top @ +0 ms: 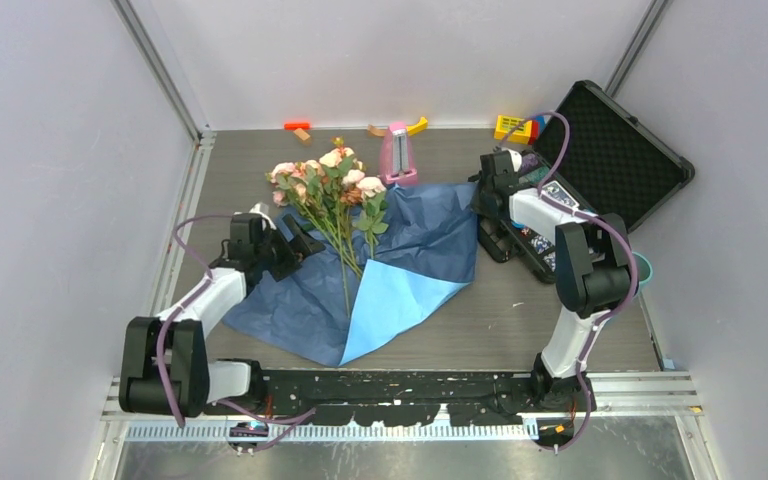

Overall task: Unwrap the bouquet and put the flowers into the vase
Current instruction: Unfold the wrapping paper at the center of the board.

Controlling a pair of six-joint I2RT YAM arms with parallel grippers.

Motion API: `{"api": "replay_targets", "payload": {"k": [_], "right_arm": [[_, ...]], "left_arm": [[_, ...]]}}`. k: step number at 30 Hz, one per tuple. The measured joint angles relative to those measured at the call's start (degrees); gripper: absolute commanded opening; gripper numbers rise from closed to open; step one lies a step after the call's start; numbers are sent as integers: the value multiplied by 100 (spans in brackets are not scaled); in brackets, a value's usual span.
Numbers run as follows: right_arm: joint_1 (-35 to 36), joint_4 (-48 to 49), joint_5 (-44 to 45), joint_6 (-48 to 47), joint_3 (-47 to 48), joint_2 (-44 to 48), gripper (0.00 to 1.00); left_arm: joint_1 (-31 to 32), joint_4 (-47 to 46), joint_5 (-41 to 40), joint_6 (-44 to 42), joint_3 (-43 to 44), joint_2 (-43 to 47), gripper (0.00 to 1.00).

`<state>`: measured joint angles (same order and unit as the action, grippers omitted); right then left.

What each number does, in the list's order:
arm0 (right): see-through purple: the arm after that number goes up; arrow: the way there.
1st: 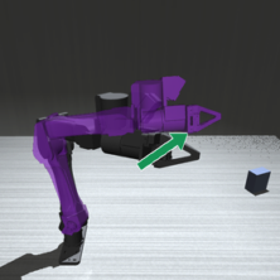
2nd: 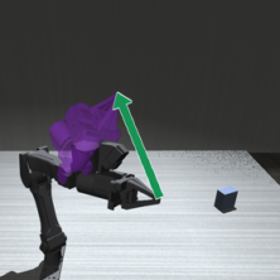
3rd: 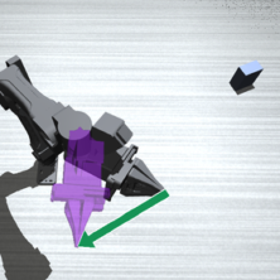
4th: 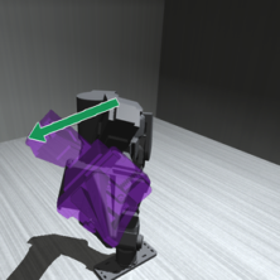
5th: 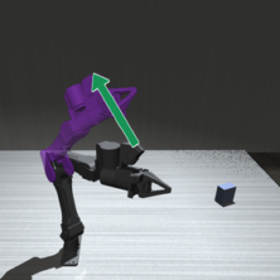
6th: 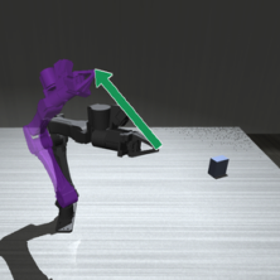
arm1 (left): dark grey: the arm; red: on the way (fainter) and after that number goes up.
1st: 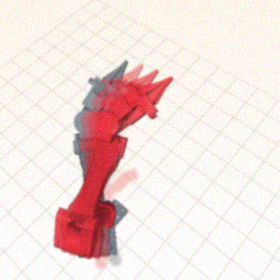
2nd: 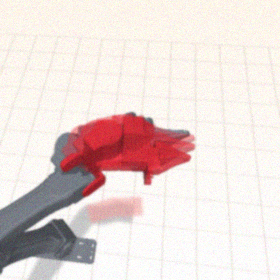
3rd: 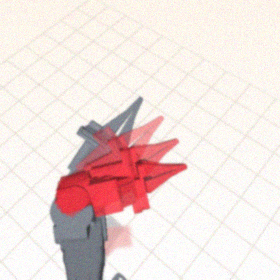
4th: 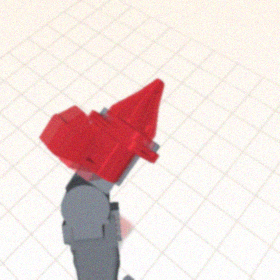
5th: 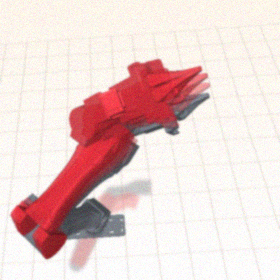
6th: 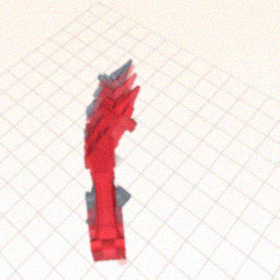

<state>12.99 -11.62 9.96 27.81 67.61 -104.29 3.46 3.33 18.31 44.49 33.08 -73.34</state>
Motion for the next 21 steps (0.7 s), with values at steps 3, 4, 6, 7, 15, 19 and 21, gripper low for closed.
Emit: {"api": "replay_targets", "payload": {"k": [3,4,6,7,15,19,21], "right_arm": [[4,-55,-94,-37,87,15,48],[26,-57,-149,-46,96,35,52],[52,-133,-175,-85,92,129,56],[48,-208,-173,-94,81,192,57],[-26,-568,-254,-70,-197,1198,63],[-26,-715,-481,-52,-269,1641,65],[-26,-763,-662,-46,-273,1788,65]], "left_arm": [[308,7,184,-24,0,247,88],[468,4,238,-46,0,326,88],[857,7,319,-142,0,439,87],[1029,4,367,-175,0,466,87],[1676,-146,894,-433,-4,428,87],[1725,-422,1156,-448,-17,199,87],[1773,-498,1235,-455,-17,44,86]]}}
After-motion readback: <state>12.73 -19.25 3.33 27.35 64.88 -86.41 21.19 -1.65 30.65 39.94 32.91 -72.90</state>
